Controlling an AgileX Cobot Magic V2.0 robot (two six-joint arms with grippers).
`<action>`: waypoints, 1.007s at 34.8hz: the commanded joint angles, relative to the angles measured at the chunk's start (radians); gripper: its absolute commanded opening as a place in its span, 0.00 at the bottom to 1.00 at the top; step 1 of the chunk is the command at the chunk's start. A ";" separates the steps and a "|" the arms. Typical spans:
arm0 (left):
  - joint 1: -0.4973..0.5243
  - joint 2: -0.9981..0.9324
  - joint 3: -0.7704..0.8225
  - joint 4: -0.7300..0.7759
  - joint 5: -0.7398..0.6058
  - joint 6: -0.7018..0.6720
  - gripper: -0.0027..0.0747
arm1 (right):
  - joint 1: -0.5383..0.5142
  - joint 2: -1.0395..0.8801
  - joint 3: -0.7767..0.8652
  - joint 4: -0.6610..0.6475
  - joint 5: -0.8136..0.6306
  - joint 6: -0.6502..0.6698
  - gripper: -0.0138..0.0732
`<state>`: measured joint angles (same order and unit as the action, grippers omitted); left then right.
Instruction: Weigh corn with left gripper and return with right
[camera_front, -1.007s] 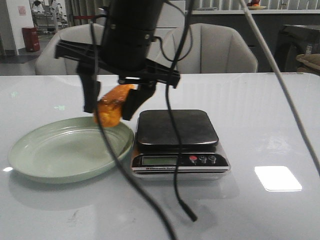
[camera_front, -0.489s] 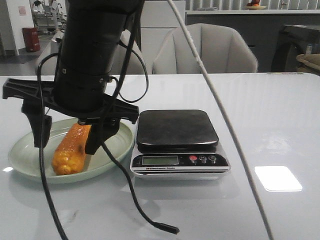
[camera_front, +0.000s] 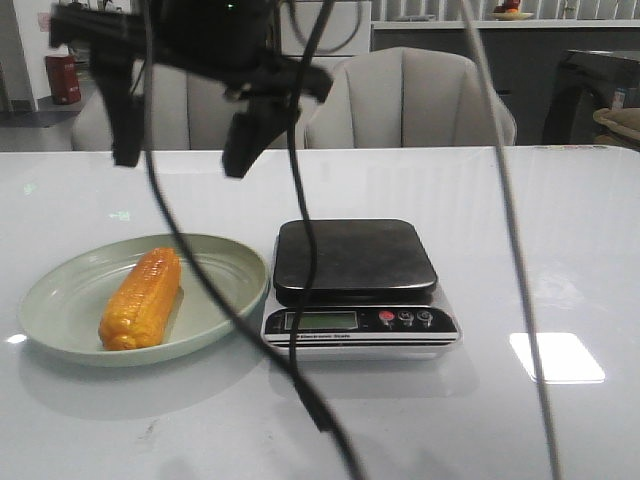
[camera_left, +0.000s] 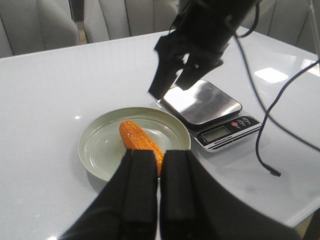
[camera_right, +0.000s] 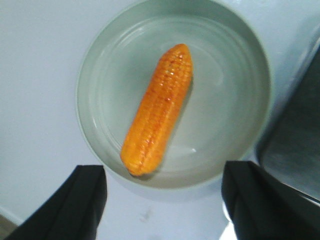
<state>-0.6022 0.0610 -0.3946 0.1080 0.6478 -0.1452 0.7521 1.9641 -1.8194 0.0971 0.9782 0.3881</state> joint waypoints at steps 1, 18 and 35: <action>0.004 0.012 -0.023 0.005 -0.073 -0.001 0.21 | -0.038 -0.141 -0.031 -0.013 0.088 -0.141 0.83; 0.004 0.012 -0.023 0.005 -0.073 -0.001 0.21 | -0.046 -0.501 0.294 -0.016 0.010 -0.294 0.83; 0.004 0.012 -0.023 0.007 -0.073 -0.001 0.21 | -0.046 -1.015 0.862 -0.016 -0.279 -0.294 0.83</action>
<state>-0.6022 0.0610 -0.3946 0.1095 0.6534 -0.1452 0.7096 1.0805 -1.0322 0.0872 0.8143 0.1059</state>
